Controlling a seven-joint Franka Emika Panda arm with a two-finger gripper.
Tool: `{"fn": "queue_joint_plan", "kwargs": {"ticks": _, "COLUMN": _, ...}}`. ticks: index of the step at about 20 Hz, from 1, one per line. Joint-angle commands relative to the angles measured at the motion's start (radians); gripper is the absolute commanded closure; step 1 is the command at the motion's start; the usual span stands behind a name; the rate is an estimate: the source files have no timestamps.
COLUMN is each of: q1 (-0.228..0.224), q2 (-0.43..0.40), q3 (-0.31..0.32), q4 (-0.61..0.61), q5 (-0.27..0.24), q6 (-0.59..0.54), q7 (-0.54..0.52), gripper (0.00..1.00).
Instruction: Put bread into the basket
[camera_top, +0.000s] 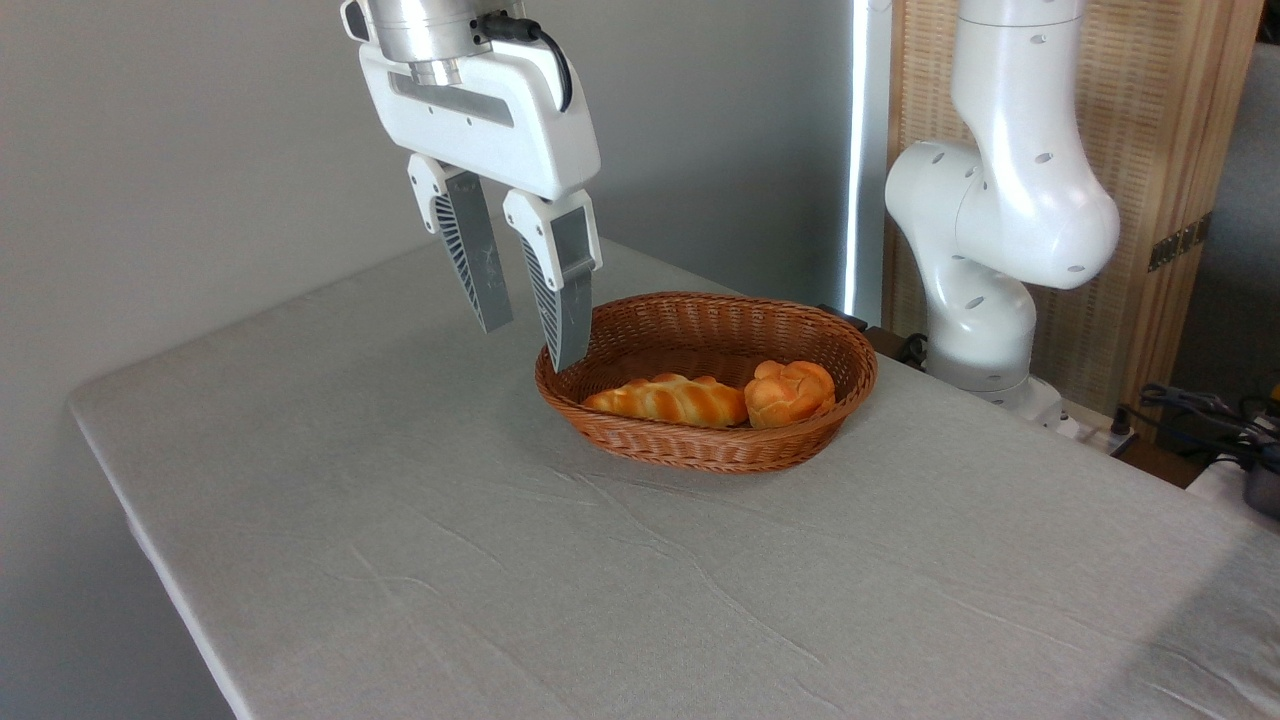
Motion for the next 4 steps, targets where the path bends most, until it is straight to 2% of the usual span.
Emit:
{"fn": "queue_joint_plan", "kwargs": {"ticks": 1, "q1": 0.018, "q2": -0.013, "q3": -0.009, "q4": -0.013, "q5": 0.007, "q6": 0.029, "q7": 0.045, "gripper": 0.00}}
{"fn": "queue_joint_plan", "kwargs": {"ticks": 4, "q1": 0.027, "q2": -0.013, "q3": -0.022, "q4": -0.013, "q5": 0.005, "q6": 0.029, "q7": 0.061, "gripper": 0.00}}
